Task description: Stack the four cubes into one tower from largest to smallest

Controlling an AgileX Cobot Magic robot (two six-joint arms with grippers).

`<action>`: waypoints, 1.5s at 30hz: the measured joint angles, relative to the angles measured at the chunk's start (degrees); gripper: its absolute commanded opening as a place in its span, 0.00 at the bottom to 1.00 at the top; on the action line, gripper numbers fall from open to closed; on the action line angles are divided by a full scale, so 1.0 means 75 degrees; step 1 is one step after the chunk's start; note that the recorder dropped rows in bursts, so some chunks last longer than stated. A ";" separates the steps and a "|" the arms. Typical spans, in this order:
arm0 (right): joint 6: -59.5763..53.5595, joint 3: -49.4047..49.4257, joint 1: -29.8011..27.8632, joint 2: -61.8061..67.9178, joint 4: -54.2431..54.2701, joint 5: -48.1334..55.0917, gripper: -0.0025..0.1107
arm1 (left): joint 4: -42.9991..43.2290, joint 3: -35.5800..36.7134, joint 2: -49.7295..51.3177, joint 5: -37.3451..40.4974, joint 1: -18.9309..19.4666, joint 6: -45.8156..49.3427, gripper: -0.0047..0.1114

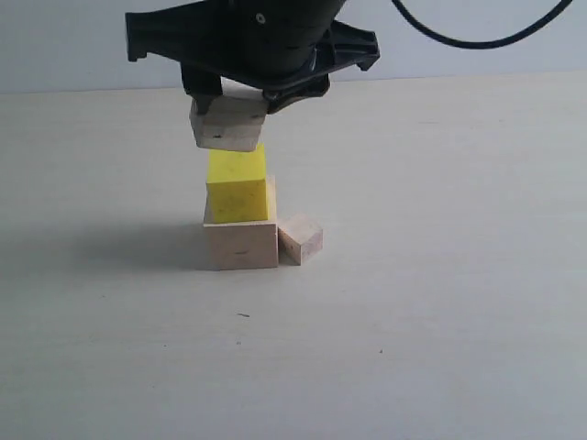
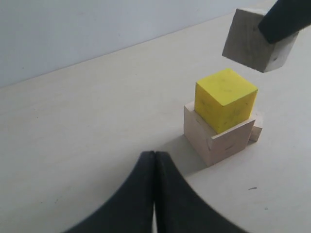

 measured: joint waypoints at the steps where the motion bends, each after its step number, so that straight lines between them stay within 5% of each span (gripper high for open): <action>1: 0.0211 0.0000 -0.0002 0.0075 -0.0113 0.0055 0.02 | 0.0000 0.0000 0.0000 0.0000 0.0000 0.0000 0.04; 14: 0.1055 0.0030 0.0200 0.0407 -0.1045 0.0244 0.02 | -0.0053 0.0000 0.0000 0.0000 0.0000 -0.0024 0.04; 23: 0.0782 -0.1574 0.0361 0.1108 -0.1287 0.1606 0.02 | -0.0053 0.0000 0.0000 0.0000 0.0000 -0.0024 0.04; 45: 0.1237 -0.1593 0.0585 0.1933 -0.1880 0.1602 0.02 | -0.0107 0.0000 0.0000 0.0000 0.0000 -0.0024 0.04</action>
